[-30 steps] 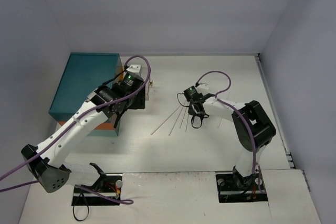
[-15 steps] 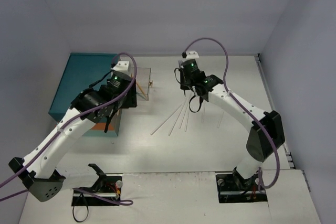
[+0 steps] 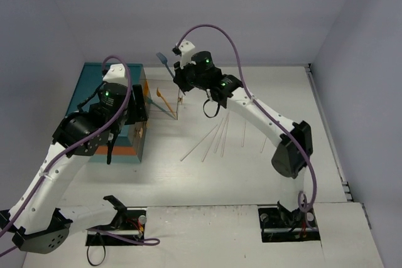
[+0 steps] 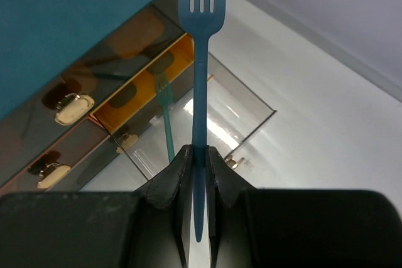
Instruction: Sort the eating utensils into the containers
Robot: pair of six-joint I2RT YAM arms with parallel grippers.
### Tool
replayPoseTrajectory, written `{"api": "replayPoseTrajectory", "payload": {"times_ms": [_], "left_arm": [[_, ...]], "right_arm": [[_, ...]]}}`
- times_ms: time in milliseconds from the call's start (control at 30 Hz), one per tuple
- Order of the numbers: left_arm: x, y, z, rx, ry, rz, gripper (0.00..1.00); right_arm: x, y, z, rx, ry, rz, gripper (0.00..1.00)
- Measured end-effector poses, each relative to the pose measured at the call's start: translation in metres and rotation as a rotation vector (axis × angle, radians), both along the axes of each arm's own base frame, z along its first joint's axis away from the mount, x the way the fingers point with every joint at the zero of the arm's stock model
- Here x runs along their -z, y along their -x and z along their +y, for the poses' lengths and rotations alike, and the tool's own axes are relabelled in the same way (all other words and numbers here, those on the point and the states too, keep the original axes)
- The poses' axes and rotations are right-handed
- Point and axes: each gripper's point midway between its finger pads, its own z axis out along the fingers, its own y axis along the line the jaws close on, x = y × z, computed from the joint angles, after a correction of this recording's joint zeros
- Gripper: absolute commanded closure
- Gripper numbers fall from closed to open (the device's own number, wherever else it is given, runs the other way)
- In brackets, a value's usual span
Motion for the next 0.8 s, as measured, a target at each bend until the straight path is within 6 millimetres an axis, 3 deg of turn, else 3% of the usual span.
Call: {"api": "replayPoseTrajectory", "payload": {"times_ms": [200, 300, 667, 800], "left_arm": [[0.003, 0.005, 0.008, -0.015, -0.012, 0.017, 0.34], [0.003, 0.009, 0.012, -0.023, -0.013, 0.017, 0.32], [0.011, 0.015, 0.02, -0.041, -0.033, 0.036, 0.32], [0.012, 0.015, 0.021, -0.043, -0.035, 0.037, 0.32]], "right_arm": [[0.063, -0.007, 0.034, -0.064, 0.043, 0.074, 1.0], [0.077, -0.006, 0.044, -0.074, 0.042, 0.09, 1.0], [0.064, -0.004, 0.067, -0.067, -0.04, 0.055, 0.99], [0.078, -0.005, 0.063, -0.05, -0.026, 0.063, 0.98]]}}
